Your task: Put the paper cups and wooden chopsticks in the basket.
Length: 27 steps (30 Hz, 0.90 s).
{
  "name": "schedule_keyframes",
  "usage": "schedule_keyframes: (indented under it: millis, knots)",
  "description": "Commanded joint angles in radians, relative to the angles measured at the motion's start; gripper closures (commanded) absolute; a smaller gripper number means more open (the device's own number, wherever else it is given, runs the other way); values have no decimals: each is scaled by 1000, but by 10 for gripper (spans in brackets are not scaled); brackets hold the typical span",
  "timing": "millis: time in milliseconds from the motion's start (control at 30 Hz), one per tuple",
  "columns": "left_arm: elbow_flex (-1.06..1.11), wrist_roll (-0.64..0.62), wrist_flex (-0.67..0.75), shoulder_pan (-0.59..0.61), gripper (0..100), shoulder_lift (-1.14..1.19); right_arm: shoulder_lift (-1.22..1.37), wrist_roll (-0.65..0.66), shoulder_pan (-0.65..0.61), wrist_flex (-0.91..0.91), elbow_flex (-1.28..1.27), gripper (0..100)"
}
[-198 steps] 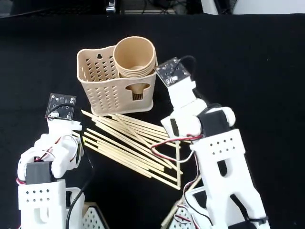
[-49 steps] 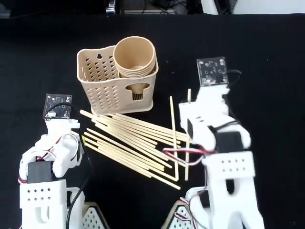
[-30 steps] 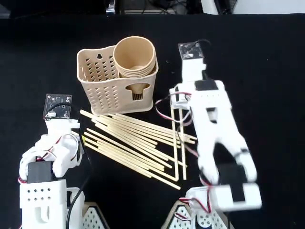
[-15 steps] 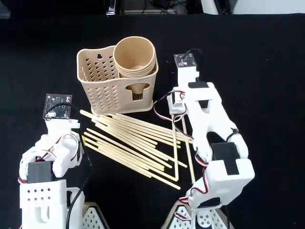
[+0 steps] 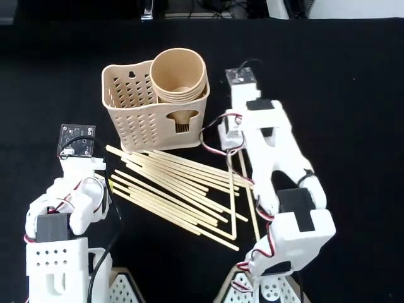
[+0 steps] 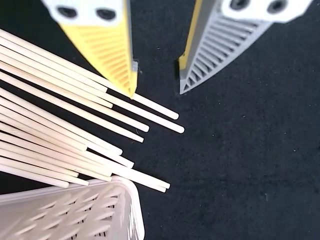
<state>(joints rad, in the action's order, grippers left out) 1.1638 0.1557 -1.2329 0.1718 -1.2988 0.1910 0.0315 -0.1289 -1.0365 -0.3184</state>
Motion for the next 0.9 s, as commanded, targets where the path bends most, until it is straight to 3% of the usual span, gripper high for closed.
schedule_keyframes:
  millis: [0,633,800,867]
  knots:
    - [-15,-8,17,1,848,-11,-7,-25,-38,2,30,792]
    - [-15,-8,17,2,848,-11,67,-29,-12,123,-44,805]
    - [-15,-8,17,2,848,-11,67,-28,29,129,-39,978]
    - [-15,-8,17,2,848,-11,67,-26,41,129,-38,975]
